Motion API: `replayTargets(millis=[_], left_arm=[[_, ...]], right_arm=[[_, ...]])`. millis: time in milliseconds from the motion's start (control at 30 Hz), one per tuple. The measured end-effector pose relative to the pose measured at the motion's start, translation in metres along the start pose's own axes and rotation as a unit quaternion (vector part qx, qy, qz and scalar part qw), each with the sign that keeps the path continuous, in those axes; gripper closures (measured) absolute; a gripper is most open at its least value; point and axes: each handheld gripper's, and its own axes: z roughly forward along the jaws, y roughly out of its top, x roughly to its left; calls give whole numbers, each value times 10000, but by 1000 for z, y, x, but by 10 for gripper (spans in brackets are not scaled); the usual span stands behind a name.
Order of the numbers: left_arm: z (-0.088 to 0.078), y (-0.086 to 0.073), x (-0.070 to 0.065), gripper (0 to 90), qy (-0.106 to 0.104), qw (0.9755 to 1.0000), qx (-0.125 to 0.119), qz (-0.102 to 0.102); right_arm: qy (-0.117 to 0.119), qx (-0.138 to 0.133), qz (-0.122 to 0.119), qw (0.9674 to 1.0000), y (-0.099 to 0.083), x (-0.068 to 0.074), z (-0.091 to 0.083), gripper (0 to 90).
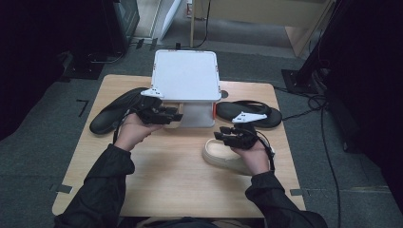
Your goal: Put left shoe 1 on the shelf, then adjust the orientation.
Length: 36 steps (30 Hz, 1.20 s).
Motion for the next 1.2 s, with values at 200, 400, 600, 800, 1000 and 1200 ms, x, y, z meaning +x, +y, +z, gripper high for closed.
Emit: replayTargets(millis=[200,400,600,800,1000,1200], left_arm=[[17,-6,-3,574,-65,9999,143,59],[36,-10,-3,574,-217,9995,229,95],[44,-10,-5,569,-245,9991,256,231],[45,-9,-4,568,-260,9992,203,227],[45,-10,-4,567,-236,9992,200,257],[45,-10,-4,566,-217,9991,236,268]], right_arm=[[-99,-105,167,9998,-11,-13,-14,615],[-274,-98,191,9994,-26,-18,-28,571],[-500,-82,244,9984,-35,-26,-39,534],[-699,-67,403,9967,-43,-36,-46,505],[-838,97,421,9955,-50,-43,-42,506],[-849,242,446,9951,-49,-43,-33,535]])
